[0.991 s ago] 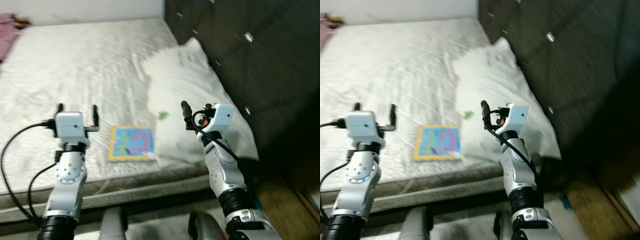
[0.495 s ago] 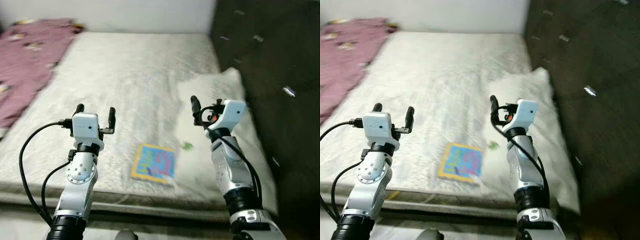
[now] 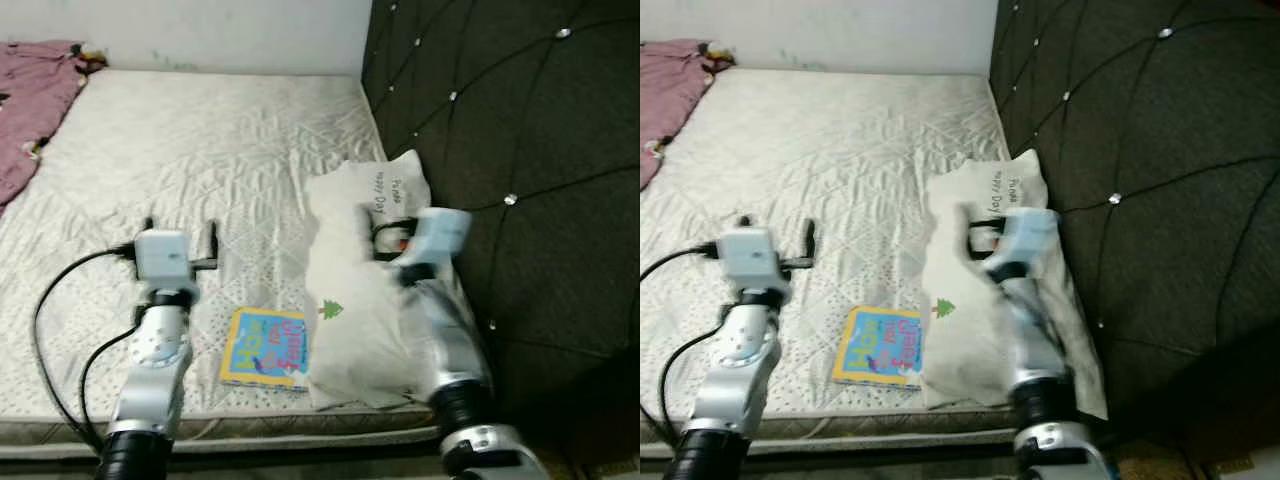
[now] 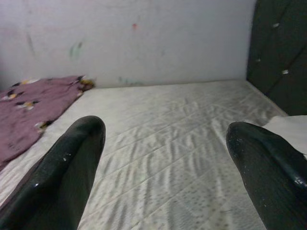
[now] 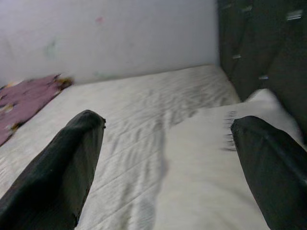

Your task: Clean up the room

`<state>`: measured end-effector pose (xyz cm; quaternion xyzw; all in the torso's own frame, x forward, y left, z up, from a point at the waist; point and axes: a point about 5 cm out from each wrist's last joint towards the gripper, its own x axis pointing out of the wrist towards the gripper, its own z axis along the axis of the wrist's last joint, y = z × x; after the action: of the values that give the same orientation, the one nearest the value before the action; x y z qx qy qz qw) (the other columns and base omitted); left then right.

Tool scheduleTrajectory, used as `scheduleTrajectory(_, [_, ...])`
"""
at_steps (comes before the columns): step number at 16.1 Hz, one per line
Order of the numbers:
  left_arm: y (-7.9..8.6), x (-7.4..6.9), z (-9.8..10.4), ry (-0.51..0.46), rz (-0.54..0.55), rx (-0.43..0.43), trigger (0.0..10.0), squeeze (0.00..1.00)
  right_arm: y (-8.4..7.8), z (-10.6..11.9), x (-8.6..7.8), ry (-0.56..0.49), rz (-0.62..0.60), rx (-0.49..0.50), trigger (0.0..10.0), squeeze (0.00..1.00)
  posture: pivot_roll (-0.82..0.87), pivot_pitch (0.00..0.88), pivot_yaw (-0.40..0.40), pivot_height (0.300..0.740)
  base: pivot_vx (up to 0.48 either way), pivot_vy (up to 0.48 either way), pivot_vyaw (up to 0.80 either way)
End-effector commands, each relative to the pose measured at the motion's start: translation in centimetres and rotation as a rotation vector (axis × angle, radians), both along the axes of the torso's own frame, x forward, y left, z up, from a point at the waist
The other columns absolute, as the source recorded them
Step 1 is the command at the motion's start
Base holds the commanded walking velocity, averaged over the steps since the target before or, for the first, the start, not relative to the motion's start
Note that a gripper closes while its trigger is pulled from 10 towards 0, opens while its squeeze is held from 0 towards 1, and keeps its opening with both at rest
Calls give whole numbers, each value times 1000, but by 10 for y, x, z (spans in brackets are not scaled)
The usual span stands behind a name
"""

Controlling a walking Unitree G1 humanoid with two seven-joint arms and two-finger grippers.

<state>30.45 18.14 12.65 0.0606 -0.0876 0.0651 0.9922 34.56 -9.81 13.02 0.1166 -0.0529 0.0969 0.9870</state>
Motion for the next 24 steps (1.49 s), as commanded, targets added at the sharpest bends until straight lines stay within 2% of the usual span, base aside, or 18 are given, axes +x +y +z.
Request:
scheduleTrajectory(1, [-6, 0, 0, 7, -17, -7, 10000, 0, -12, 0, 1, 13, -60, -35, 10000, 0, -61, 82, -13, 740, 0, 0, 0])
scheduleTrajectory(3, [-8, 2, -1, 11, -29, -21, 10000, 0, -14, 0, -2, -15, -32, -50, 10000, 0, -64, 83, -15, 740, 0, 0, 0])
scheduleTrajectory(4, [-10, 3, 0, 9, -47, -35, 10000, 0, -17, 0, -1, -12, -57, -71, 10000, 0, -65, 80, -16, 740, 0, 0, 0])
scheduleTrajectory(9, [-12, 3, -1, 16, -68, -67, 10000, 0, -13, 1, 0, -3, -48, -38, 10000, 0, -60, 77, -24, 740, 0, 0, 0])
scheduleTrajectory(13, [-13, 3, -2, 25, -74, -98, 10000, 0, -11, -1, 0, 14, -47, -42, 10000, 0, -59, 80, -20, 740, 0, 428, 0])
scheduleTrajectory(14, [-12, 4, -3, 37, -58, -135, 10000, 0, -11, -2, 0, 14, -50, -45, 10000, 0, -61, 81, -18, 740, 0, 480, 0])
scheduleTrajectory(17, [-12, 7, 0, 31, -55, -144, 10000, 0, -8, -1, -1, 11, -18, -10, 10000, 0, -64, 84, -19, 740, 0, 480, 0])
scheduleTrajectory(24, [-14, 8, 0, 32, -43, -171, 10000, 0, -4, 1, 0, 7, 11, -27, 10000, 0, -69, 83, -26, 740, 0, 480, 0])
